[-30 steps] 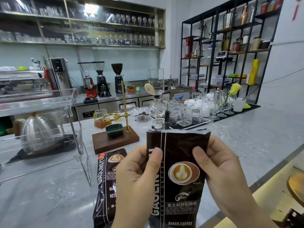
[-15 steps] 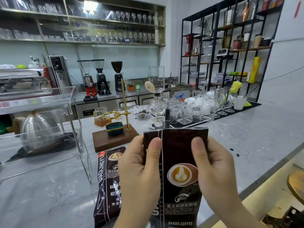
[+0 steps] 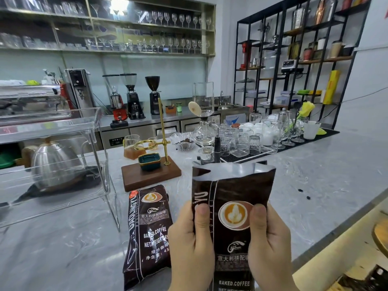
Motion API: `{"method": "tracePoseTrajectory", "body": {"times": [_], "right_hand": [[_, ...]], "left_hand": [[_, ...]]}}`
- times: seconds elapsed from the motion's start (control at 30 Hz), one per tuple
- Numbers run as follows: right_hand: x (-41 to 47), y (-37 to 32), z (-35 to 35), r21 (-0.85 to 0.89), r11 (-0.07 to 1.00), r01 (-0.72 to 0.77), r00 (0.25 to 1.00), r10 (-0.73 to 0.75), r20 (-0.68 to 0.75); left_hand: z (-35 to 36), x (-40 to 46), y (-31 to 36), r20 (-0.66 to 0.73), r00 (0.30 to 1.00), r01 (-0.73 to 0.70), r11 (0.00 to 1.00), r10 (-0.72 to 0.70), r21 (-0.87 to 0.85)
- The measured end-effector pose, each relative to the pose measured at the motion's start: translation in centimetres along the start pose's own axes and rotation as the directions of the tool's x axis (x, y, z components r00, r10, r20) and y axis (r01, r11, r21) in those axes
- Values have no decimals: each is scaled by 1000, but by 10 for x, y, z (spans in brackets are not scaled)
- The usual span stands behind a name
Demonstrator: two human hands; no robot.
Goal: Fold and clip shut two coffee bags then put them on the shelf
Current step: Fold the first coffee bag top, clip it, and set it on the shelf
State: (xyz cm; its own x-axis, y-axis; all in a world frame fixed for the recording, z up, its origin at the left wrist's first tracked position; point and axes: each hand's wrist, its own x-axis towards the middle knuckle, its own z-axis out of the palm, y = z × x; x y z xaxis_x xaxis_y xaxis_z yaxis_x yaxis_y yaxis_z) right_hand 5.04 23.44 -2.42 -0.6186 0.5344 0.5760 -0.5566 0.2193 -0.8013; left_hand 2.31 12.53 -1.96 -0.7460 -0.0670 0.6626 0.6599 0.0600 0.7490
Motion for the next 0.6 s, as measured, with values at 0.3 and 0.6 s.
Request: {"method": "tracePoseTrajectory", "body": {"times": [0.3,0.6], "right_hand": [[0,1,3,-44,998,39,999,-39,9],[-4,15,2,-95,994,-51,997,57,57]], "left_hand": [[1,-3,-6,-52,999,-4,994,9,105],[-2,-9,-12,-14,998,67,996,-66,60]]}}
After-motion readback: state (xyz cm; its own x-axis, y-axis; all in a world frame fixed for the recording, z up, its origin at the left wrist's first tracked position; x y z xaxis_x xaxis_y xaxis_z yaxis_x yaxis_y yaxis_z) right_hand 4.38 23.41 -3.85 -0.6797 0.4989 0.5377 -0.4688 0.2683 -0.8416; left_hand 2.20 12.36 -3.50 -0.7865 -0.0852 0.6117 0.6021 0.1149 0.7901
